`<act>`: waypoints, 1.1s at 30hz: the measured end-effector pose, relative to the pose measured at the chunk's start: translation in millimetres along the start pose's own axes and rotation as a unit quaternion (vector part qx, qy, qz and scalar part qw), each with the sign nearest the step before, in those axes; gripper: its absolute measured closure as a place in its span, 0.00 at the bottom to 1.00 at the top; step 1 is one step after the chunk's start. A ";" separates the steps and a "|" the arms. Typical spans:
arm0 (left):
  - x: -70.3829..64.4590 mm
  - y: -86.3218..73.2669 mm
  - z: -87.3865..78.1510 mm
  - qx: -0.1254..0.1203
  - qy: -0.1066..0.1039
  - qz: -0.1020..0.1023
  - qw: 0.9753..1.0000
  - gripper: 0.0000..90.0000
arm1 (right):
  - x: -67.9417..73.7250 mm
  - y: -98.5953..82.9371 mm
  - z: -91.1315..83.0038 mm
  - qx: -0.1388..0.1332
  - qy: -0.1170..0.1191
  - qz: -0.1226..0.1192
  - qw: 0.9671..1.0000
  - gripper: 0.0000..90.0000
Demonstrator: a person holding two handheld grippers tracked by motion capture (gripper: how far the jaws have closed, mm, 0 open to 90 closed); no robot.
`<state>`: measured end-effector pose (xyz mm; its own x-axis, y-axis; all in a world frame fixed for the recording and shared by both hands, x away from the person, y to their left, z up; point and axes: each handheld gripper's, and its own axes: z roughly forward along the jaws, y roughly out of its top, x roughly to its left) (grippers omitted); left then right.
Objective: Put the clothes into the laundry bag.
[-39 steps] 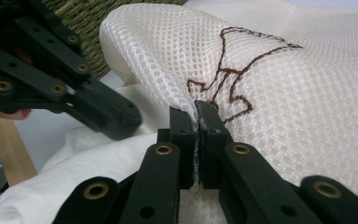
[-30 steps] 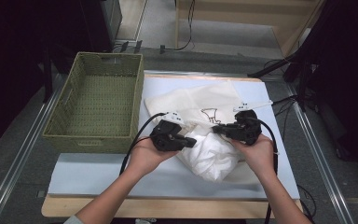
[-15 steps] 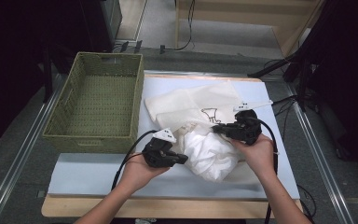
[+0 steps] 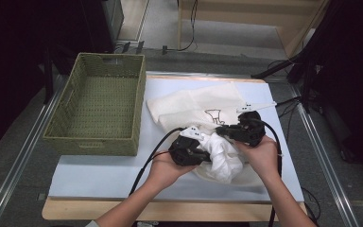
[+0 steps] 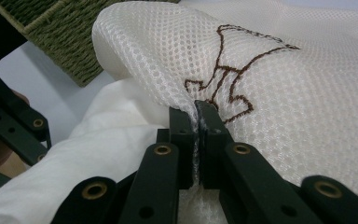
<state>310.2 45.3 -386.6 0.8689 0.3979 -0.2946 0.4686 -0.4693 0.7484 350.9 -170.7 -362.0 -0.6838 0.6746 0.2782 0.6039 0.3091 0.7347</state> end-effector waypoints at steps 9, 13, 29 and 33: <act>9.3 21.6 25.2 0.031 0.046 0.010 0.998 1.00 | -1.0 0.5 -2.0 -0.004 -0.003 0.003 1.000 0.97; 17.3 21.3 33.5 0.037 0.054 0.004 0.998 1.00 | -0.2 2.7 -7.5 -0.011 0.006 0.011 1.000 0.97; 41.4 44.5 29.2 0.026 0.108 -0.001 0.994 1.00 | 20.5 16.1 -33.0 -0.030 0.007 -0.011 0.999 0.98; 53.7 47.9 25.8 0.015 0.120 -0.018 0.992 1.00 | 21.8 16.3 -32.1 -0.028 0.009 -0.011 0.999 0.98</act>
<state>383.4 23.8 -381.9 0.7904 0.5892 -0.1678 0.5061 -0.4737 0.7207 332.7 -172.5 -324.1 -0.7040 0.6560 0.2720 0.5647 0.2849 0.7745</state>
